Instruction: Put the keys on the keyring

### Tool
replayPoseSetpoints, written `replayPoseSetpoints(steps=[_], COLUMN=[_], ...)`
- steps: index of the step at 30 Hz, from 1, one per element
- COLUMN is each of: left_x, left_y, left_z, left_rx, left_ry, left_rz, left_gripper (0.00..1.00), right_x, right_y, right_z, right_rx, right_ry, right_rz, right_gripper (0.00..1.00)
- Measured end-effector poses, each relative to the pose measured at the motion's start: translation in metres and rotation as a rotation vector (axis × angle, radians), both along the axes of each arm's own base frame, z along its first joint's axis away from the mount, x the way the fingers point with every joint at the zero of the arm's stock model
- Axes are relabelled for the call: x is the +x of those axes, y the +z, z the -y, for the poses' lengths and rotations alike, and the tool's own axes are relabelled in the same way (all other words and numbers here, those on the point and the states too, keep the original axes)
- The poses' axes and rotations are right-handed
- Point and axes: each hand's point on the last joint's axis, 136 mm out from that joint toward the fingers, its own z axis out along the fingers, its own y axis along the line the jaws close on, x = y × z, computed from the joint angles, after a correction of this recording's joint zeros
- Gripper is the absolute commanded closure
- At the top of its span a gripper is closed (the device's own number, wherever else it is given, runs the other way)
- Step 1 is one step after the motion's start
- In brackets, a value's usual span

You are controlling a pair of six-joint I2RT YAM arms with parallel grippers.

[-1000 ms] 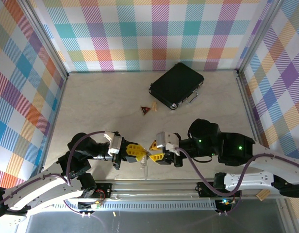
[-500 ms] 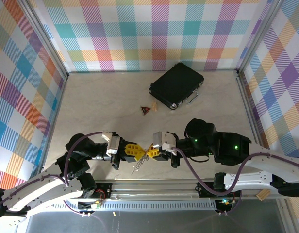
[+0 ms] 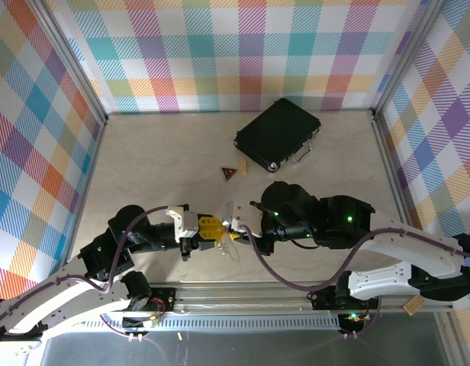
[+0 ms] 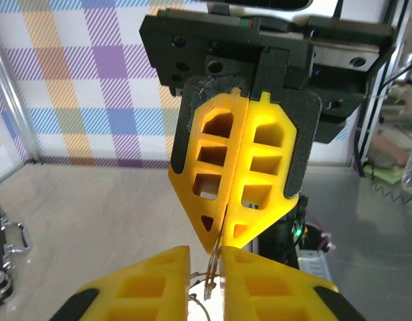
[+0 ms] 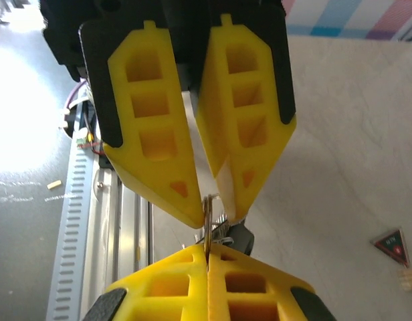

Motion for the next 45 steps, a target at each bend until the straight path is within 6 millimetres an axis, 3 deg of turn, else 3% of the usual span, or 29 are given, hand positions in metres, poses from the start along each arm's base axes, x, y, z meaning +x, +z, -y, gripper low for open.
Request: replayPoseSetpoints(steps=[8,15,19,24,25,28,30,33,38,45], left_x=[0.002,0.001,0.000,-0.001,-0.001,-0.004,-0.005,-0.009,-0.016,-0.012], left_y=[-0.018,-0.019,-0.020,-0.023,-0.022,-0.016,-0.010,0.003,0.023,0.033], left_z=[0.000,0.000,0.000,-0.001,-0.001,-0.005,-0.008,-0.010,-0.012,-0.009], left_rx=[0.085,0.095,0.100,0.109,0.109,0.088,0.066,0.017,-0.064,-0.148], left_ry=[0.005,-0.001,-0.005,-0.011,-0.011,-0.009,-0.007,-0.016,-0.043,-0.035], left_rz=[-0.005,0.000,0.008,0.004,0.004,0.017,0.030,0.050,0.060,0.034], left_gripper=[0.94,0.93,1.00,1.00,1.00,1.00,1.00,1.00,1.00,1.00], right_x=[0.005,0.004,0.003,0.002,0.002,0.002,0.000,-0.004,-0.009,-0.011], right_y=[-0.013,-0.015,-0.016,-0.018,-0.018,-0.016,-0.011,-0.005,0.009,0.010], right_z=[0.001,0.001,0.000,-0.001,-0.001,-0.002,-0.005,0.000,0.017,0.014], right_rx=[-0.084,-0.092,-0.095,-0.101,-0.101,-0.088,-0.059,0.001,0.105,0.182], right_ry=[-0.018,-0.011,-0.007,-0.002,-0.001,0.001,0.004,0.012,0.004,0.014], right_rz=[0.005,0.001,-0.003,-0.009,-0.010,-0.014,-0.023,-0.021,-0.012,-0.010], right_gripper=[1.00,1.00,1.00,1.00,0.98,0.69,0.59,0.55,0.57,0.57])
